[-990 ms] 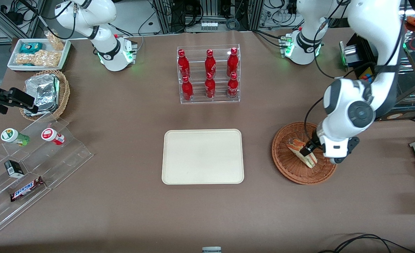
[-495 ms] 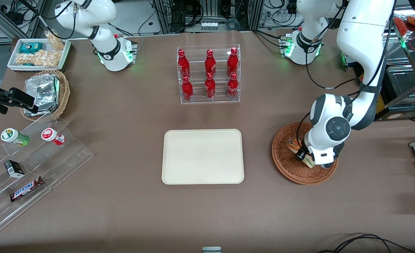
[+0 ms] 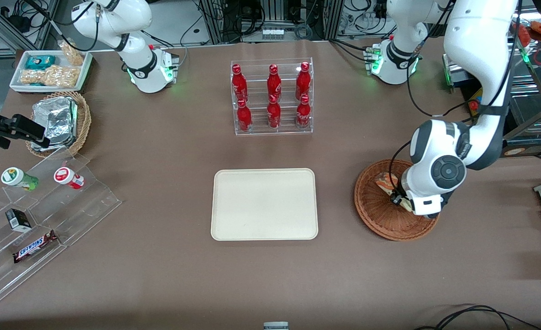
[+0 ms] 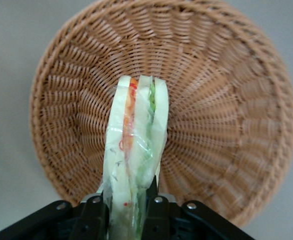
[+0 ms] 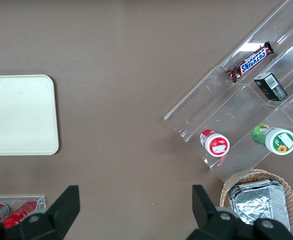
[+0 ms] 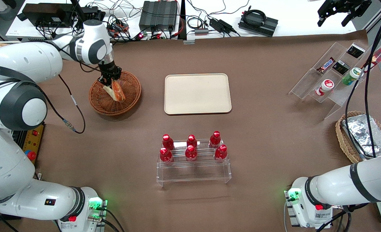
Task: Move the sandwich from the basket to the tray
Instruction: 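Close the left gripper on the wrapped sandwich, then lift the sandwich and carry it over the white tray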
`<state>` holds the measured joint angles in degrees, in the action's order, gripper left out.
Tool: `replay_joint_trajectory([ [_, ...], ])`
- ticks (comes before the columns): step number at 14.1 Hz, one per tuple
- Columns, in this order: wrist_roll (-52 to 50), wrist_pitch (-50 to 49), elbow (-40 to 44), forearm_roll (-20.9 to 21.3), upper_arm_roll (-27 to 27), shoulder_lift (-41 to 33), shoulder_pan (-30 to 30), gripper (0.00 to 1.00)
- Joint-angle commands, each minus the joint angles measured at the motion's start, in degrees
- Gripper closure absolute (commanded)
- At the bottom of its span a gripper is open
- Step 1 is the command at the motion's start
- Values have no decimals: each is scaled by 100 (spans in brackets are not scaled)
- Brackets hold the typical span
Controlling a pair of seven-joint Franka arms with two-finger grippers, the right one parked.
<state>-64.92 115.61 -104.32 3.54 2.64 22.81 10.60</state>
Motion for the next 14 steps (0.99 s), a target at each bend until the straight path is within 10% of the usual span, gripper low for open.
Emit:
replay_joint_trajectory([
  [1, 730, -136, 211, 165, 9, -31, 425, 95],
  [5, 2703, 111, 1445, 147, 630, 792, 584, 94],
  [14, 1826, 198, 4436, 174, 1222, 3122, 1910, 99],
])
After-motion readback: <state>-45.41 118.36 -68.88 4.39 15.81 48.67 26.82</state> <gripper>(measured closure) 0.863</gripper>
